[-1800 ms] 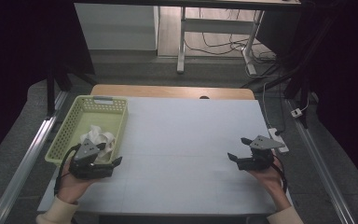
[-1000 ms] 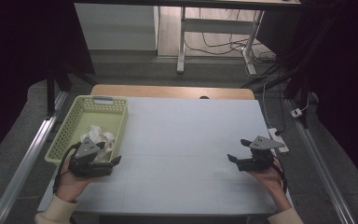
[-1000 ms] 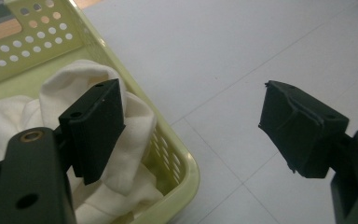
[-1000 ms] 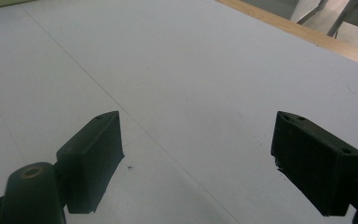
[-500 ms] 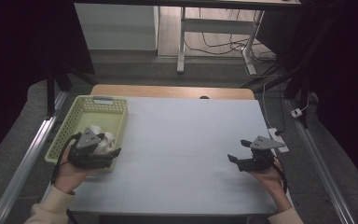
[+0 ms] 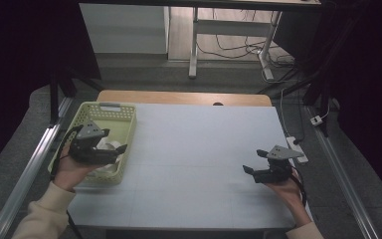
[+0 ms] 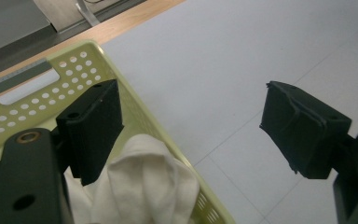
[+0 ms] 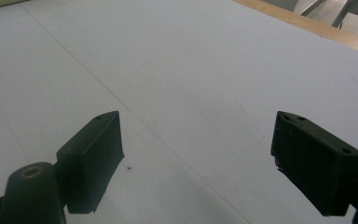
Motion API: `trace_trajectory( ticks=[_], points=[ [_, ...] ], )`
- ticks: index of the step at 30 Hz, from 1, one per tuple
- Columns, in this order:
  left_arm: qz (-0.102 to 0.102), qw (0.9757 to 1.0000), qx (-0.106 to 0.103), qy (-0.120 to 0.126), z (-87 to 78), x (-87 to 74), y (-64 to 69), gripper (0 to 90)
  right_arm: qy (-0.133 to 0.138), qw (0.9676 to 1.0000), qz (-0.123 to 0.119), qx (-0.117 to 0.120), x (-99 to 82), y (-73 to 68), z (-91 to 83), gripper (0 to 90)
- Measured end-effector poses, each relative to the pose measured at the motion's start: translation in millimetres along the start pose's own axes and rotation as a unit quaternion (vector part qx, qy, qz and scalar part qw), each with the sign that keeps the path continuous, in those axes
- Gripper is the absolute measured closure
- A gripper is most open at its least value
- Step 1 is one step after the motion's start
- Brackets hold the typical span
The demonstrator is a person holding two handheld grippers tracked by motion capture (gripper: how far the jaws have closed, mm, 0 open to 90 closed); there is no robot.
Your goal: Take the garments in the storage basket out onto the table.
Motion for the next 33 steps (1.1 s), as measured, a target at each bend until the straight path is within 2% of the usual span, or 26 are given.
trace_trajectory(
  ticks=[9, 20, 25, 33],
  points=[
    [-0.015, 0.9998, 0.005, -0.011, 5.5, 7.0, -21.0, 20.0, -0.006, 1.0, 0.001, 0.002, -0.8, -0.6, 1.3, 16.3],
    [-0.029, 0.9983, 0.029, -0.042, 9.4, 11.3, -51.2, 19.9, -0.009, 1.0, 0.004, 0.001, -2.5, -0.8, 2.5, 16.3],
    [-0.03, 0.9971, 0.038, -0.059, 9.0, 14.8, -60.9, 19.2, -0.014, 0.9999, 0.003, 0.004, -2.9, -1.0, 4.5, 16.3],
    [-0.028, 0.9938, 0.021, -0.105, 18.5, 12.0, -68.9, 17.3, -0.016, 0.9999, 0.004, 0.004, -4.2, -0.7, 3.9, 16.3]
  ],
)
Point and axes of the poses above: each handheld gripper's, and its own axes: z roughly forward along the jaws, x roughly out of its top, y roughly to its right, the point moved 1 cm from there along z, roughly forward along the jaws
